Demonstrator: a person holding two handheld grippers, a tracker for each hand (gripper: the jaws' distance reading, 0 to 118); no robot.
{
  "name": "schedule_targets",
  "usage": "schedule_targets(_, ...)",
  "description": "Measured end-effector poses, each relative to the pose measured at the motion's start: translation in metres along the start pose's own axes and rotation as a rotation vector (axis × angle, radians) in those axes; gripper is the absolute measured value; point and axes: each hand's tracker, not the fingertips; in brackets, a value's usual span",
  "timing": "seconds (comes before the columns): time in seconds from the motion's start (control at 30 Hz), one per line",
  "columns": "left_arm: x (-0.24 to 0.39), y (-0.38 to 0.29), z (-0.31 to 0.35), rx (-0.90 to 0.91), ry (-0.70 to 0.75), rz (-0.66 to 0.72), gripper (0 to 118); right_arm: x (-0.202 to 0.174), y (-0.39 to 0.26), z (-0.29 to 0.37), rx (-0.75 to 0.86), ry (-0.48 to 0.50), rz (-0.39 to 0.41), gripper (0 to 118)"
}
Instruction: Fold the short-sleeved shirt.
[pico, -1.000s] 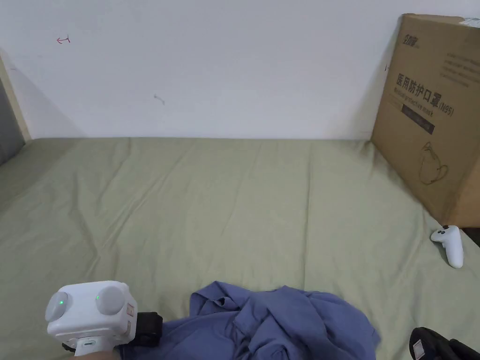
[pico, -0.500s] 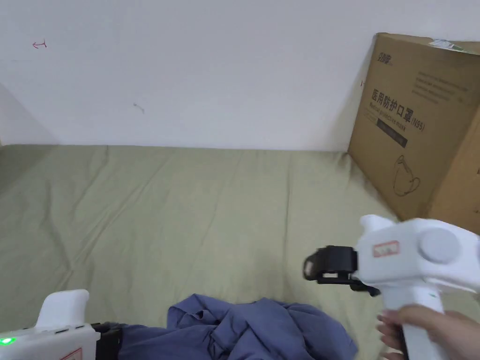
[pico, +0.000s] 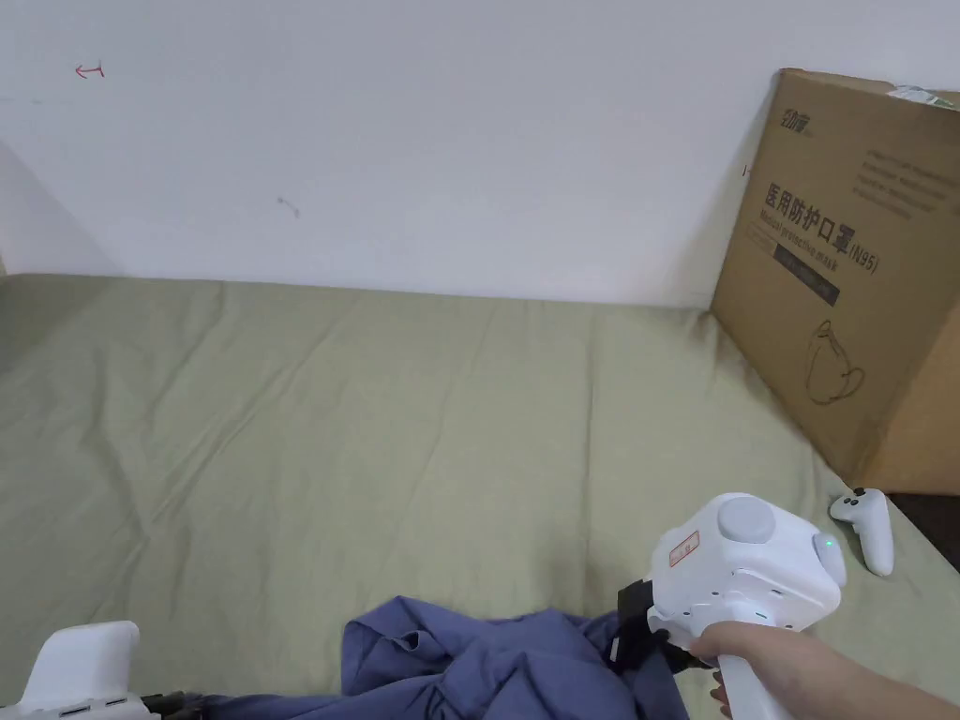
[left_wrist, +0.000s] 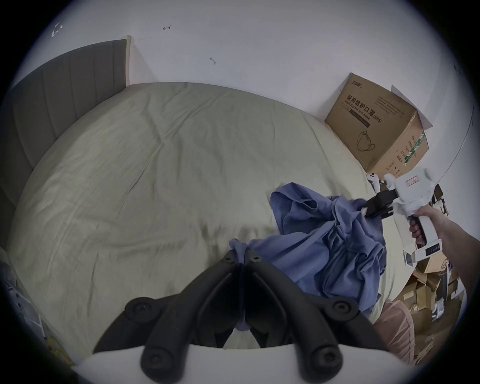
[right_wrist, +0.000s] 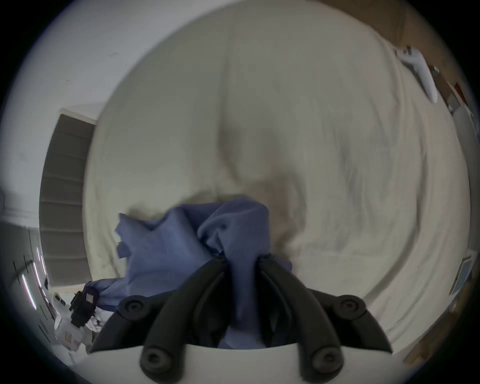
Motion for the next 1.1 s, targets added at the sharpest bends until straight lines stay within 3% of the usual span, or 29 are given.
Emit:
schedule_targets(0.13, 0.000, 0.003, 0.019, 0.043, 0.018, -0.026, 1, -0.012, -0.010, 0.056, 0.081, 0.071, 0.125, 11)
schedule_targets(0.3, -0.010, 0.044, 0.074, 0.186, 0.028, -0.005, 1, -0.018, -0.022, 0.154, 0.262, 0.119, 0.154, 10)
schedule_targets(0.43, -0.009, 0.091, 0.133, 0.317, 0.067, -0.019, 1, -0.014, -0.026, 0.234, 0.375, 0.158, 0.133, 10)
schedule_targets(0.63, 0.007, 0.159, 0.203, 0.450, 0.072, -0.064, 1, -0.019, -0.032, 0.327, 0.556, 0.150, 0.159, 10)
schedule_targets(0.73, 0.025, 0.189, 0.224, 0.514, 0.076, -0.099, 1, -0.027, -0.022, 0.358, 0.610, 0.161, 0.188, 10)
schedule_targets(0.87, 0.050, 0.228, 0.231, 0.589, 0.108, -0.141, 1, -0.048, 0.003, 0.377, 0.698, 0.081, 0.252, 10)
schedule_targets(1.1, 0.070, 0.294, 0.209, 0.686, 0.158, -0.087, 1, -0.071, 0.069, 0.379, 0.805, 0.070, 0.222, 10)
